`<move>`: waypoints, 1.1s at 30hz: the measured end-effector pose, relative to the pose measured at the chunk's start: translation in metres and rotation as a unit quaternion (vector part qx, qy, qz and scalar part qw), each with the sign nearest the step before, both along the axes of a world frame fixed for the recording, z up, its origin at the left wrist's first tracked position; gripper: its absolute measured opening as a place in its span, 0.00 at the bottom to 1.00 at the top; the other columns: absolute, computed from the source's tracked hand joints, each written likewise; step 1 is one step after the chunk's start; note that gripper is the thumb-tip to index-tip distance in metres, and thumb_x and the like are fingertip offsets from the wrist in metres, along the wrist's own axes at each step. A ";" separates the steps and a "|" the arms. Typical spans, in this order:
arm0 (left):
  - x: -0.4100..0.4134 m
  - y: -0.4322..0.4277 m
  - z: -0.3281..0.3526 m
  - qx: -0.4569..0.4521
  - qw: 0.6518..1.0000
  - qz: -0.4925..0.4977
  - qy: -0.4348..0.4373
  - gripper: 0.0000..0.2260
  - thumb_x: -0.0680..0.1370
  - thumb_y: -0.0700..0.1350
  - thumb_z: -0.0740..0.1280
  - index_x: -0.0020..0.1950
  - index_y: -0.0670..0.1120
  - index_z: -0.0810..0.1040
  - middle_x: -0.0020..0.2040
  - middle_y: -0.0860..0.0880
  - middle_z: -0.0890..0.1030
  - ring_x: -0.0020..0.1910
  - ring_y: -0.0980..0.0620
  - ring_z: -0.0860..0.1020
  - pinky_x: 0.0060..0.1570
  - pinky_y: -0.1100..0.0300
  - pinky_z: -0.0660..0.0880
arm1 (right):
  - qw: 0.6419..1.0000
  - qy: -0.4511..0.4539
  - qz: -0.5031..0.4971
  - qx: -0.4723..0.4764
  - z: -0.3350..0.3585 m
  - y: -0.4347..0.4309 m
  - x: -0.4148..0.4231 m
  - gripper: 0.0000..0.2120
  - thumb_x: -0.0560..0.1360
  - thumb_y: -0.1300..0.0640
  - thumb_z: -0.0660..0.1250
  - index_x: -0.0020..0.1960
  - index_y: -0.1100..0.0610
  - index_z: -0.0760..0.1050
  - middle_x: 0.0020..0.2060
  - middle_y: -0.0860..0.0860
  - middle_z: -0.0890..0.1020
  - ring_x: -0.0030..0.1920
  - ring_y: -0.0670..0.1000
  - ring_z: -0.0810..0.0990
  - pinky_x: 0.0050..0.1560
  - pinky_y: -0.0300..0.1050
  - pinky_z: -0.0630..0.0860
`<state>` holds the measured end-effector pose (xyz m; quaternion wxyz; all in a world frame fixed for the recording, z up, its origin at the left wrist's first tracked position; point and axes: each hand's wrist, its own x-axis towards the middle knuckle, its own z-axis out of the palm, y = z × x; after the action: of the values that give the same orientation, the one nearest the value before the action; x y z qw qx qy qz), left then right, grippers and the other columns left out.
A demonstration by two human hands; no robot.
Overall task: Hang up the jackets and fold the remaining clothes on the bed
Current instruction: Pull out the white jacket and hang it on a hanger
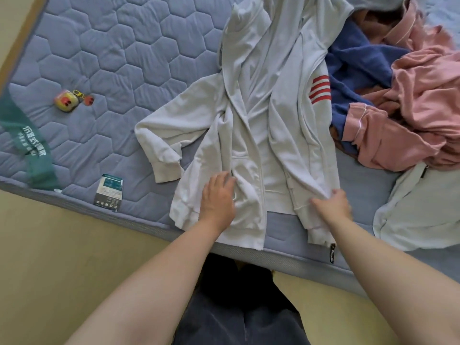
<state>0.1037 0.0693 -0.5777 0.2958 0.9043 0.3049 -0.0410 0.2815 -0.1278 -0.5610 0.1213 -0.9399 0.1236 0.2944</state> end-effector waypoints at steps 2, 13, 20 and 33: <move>0.008 -0.010 -0.002 -0.020 0.999 0.004 -0.028 0.21 0.69 0.31 0.61 0.60 0.42 0.75 0.62 0.44 0.73 0.60 0.44 0.70 0.60 0.51 0.68 | 0.992 0.068 0.089 0.054 0.005 -0.003 -0.001 0.12 0.71 0.63 0.66 0.55 0.61 0.76 0.44 0.58 0.78 0.47 0.59 0.76 0.44 0.45 0.71; 0.044 -0.037 0.005 -0.246 0.957 0.145 0.055 0.12 0.79 0.39 0.58 0.58 0.46 0.78 0.53 0.50 0.79 0.52 0.51 0.76 0.54 0.56 0.73 | 0.995 -0.072 0.031 0.063 -0.012 -0.028 0.025 0.19 0.73 0.61 0.63 0.64 0.60 0.71 0.62 0.58 0.72 0.62 0.59 0.71 0.60 0.53 0.71; 0.074 -0.074 -0.003 -0.274 0.952 0.073 0.119 0.20 0.77 0.37 0.58 0.69 0.47 0.71 0.65 0.48 0.74 0.63 0.49 0.73 0.62 0.57 0.70 | 0.922 0.252 -0.189 0.227 -0.013 -0.081 0.031 0.16 0.76 0.61 0.68 0.62 0.66 0.73 0.46 0.58 0.82 0.43 0.56 0.81 0.39 0.48 0.79; 0.085 -0.088 -0.010 -0.349 0.914 0.112 0.174 0.18 0.78 0.36 0.59 0.68 0.42 0.72 0.66 0.44 0.75 0.65 0.47 0.73 0.61 0.61 0.67 | 0.984 -0.015 0.179 0.015 -0.020 -0.091 0.073 0.26 0.73 0.61 0.65 0.70 0.62 0.65 0.65 0.60 0.70 0.66 0.61 0.68 0.66 0.53 0.67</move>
<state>0.1890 -0.0187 -0.5878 0.5374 0.6823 0.4170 -0.2680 0.3546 -0.2190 -0.5808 0.0831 -0.9492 -0.0526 0.2989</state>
